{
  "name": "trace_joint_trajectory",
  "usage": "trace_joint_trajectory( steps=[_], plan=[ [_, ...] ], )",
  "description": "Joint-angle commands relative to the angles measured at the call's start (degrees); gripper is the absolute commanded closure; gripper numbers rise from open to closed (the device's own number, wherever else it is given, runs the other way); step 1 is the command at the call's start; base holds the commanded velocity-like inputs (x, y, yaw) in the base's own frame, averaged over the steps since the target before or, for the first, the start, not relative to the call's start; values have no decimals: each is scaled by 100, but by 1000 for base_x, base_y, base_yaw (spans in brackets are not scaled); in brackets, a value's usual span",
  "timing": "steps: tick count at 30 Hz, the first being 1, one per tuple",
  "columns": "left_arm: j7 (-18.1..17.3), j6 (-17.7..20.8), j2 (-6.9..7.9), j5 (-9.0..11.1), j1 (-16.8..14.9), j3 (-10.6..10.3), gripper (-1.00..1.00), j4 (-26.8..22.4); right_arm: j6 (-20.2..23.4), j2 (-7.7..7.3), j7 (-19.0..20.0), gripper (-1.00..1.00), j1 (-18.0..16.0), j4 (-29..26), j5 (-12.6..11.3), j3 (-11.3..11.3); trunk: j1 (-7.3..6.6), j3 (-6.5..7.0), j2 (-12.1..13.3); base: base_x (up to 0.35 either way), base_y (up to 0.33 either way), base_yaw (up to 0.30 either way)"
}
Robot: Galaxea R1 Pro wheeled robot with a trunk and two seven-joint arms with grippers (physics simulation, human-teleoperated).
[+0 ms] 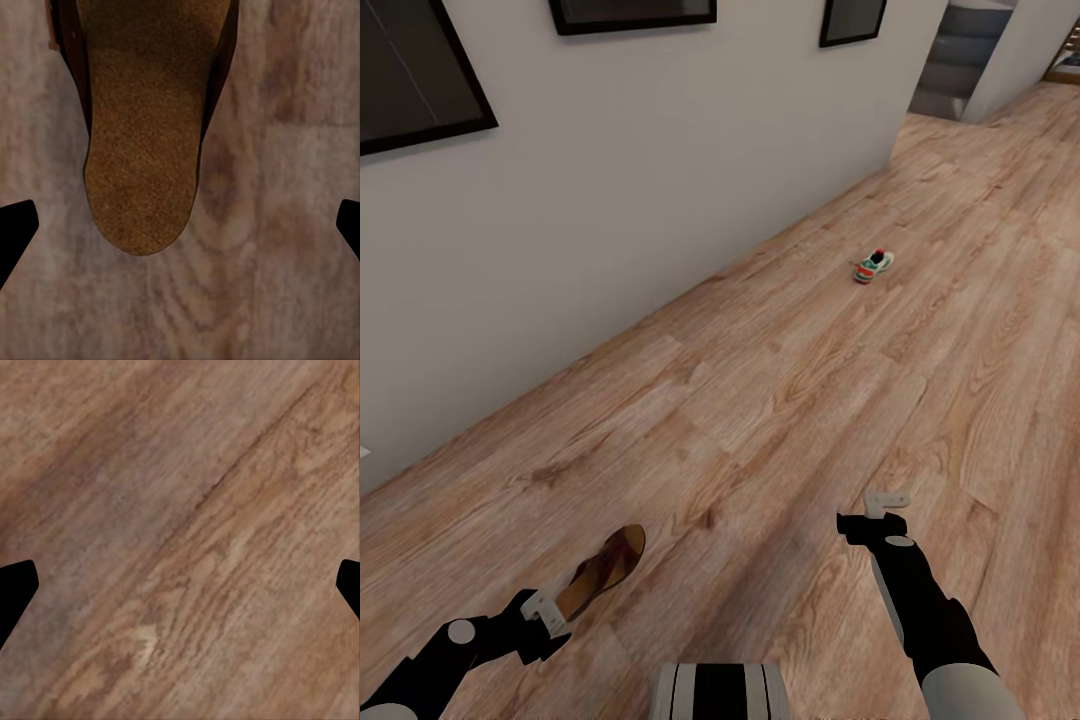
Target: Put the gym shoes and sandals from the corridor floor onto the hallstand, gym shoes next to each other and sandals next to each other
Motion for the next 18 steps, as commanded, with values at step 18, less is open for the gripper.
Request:
trace_joint_trajectory(
  steps=[18],
  plan=[
    [-31, -40, -12, -24, 30, 60, -100, -11, 28, 5, 2, -100, -2, -8, 27, -8, -1, -79, -2, 91, 29, 0]
  ],
)
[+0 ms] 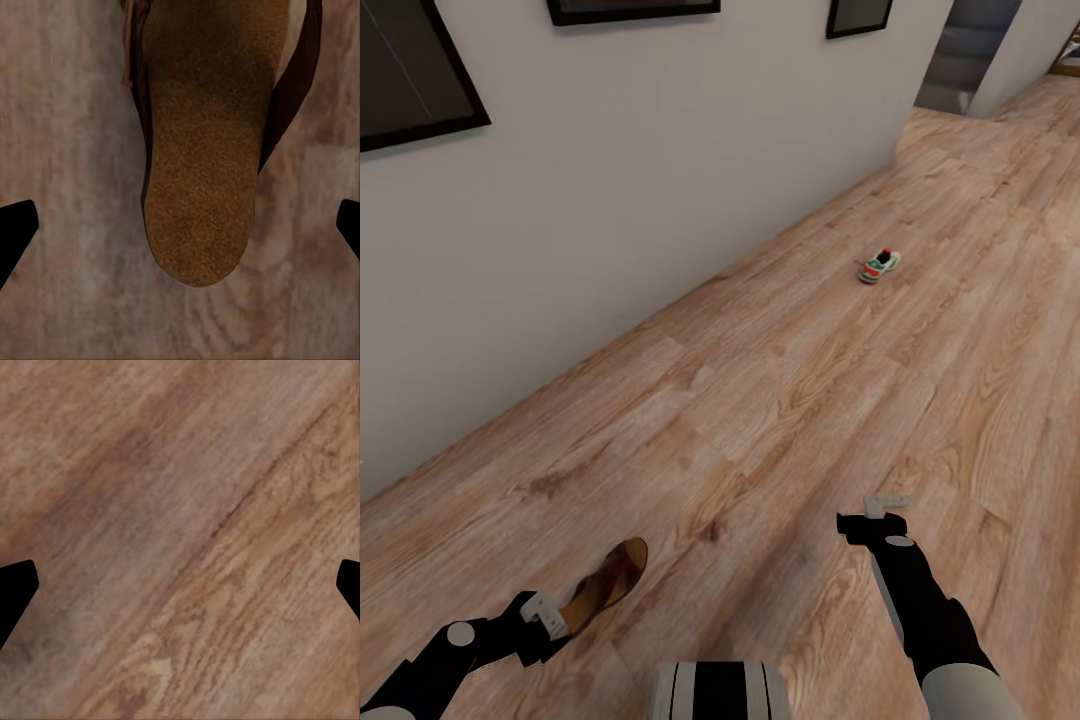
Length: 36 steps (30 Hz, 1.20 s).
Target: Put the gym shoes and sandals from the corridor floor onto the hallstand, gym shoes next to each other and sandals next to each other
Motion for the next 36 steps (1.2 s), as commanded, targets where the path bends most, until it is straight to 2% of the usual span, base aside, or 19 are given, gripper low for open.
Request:
trace_joint_trajectory(
  steps=[1, 36],
  plan=[
    [-30, -36, -7, -59, -3, 44, -100, -2, 29, 5, 2, -100, -2, -8, 27, -9, 0, -4, -1, 103, 37, 0],
    [-29, -34, -30, -98, 25, -2, -100, 54, 29, -4, 12, -100, -2, -6, 45, -9, 0, -5, -1, 27, 3, 0]
  ],
)
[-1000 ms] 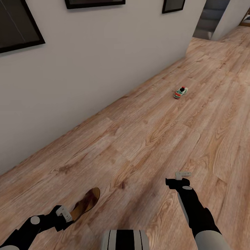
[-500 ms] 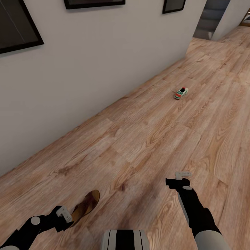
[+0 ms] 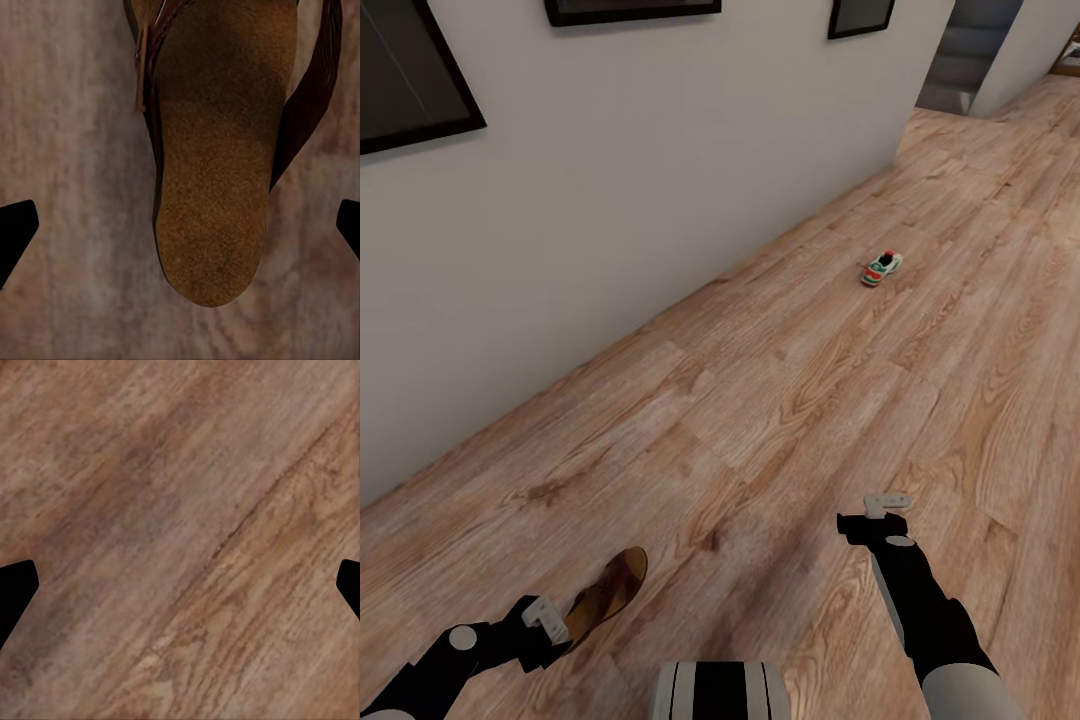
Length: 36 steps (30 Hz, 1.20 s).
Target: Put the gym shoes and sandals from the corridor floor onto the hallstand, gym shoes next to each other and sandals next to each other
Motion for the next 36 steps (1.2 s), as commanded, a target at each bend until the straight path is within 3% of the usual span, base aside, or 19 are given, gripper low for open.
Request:
trace_joint_trajectory(
  steps=[1, 20, 36],
  plan=[
    [-31, -36, -5, -60, -3, 46, -100, -2, 28, 5, 2, -100, -2, -8, 27, -8, 2, -26, -3, 0, 0, 0],
    [-23, -40, -3, -61, -3, 45, -100, -24, 28, 5, 1, -100, -2, -10, 27, -8, 51, -447, -28, 0, 0, 0],
    [53, -72, 6, -56, 4, 61, -100, -85, 33, 5, 1, -100, -2, -1, 27, 0, 53, -469, -30, 0, 0, 0]
  ],
)
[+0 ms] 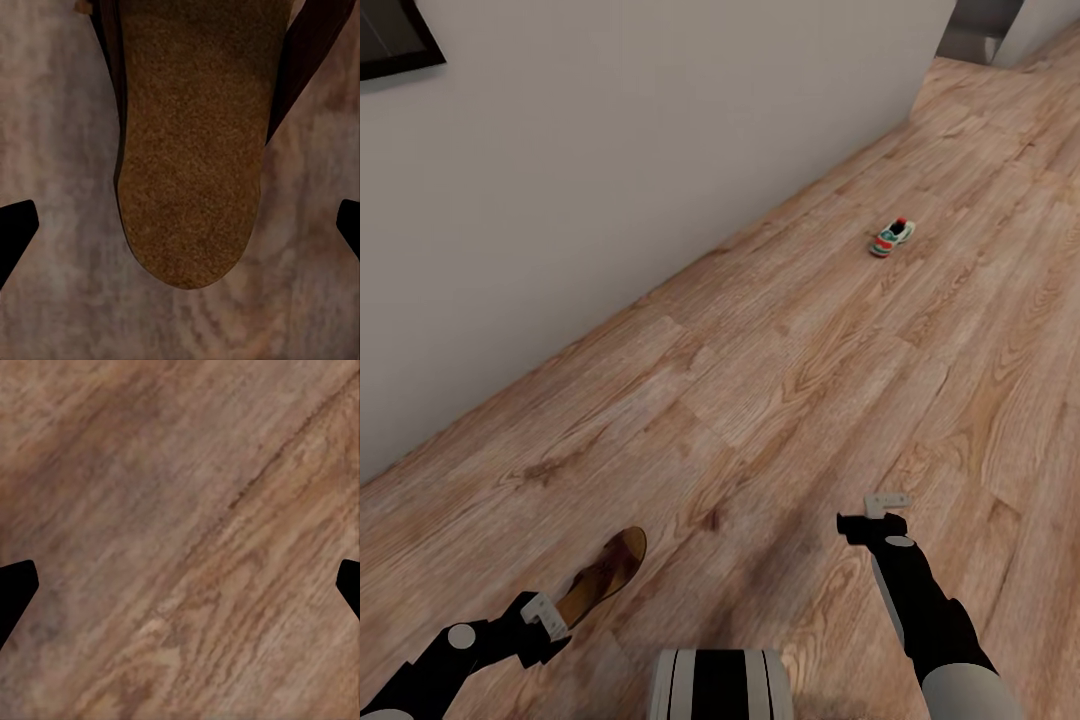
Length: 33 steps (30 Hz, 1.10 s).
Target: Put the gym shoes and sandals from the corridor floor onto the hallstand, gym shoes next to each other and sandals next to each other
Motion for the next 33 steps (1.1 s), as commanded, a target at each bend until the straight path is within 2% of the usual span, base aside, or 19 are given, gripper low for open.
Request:
trace_joint_trajectory(
  steps=[1, 7, 21, 29, 33],
  plan=[
    [-13, -38, -8, -58, -5, 49, -100, -7, 28, 5, 2, -100, -2, -8, 27, -8, 1, -26, -3, 0, 0, 0],
    [67, -42, -11, -56, -9, 59, -100, -11, 29, 5, 2, -100, -2, -8, 27, -8, 17, -159, -11, 0, 0, 0],
    [121, -61, 3, -56, -19, 69, -100, -17, 23, 5, 2, -100, -2, -8, 27, -8, 17, -159, -11, 0, 0, 0],
    [145, -366, 2, -58, -19, 121, -100, -14, 23, 5, 2, -100, -2, -8, 27, -8, 37, -336, -22, 0, 0, 0],
    [152, -379, 1, -62, -19, 124, -100, -13, 23, 5, 2, -100, -2, -8, 27, -8, 37, -336, -22, 0, 0, 0]
  ],
)
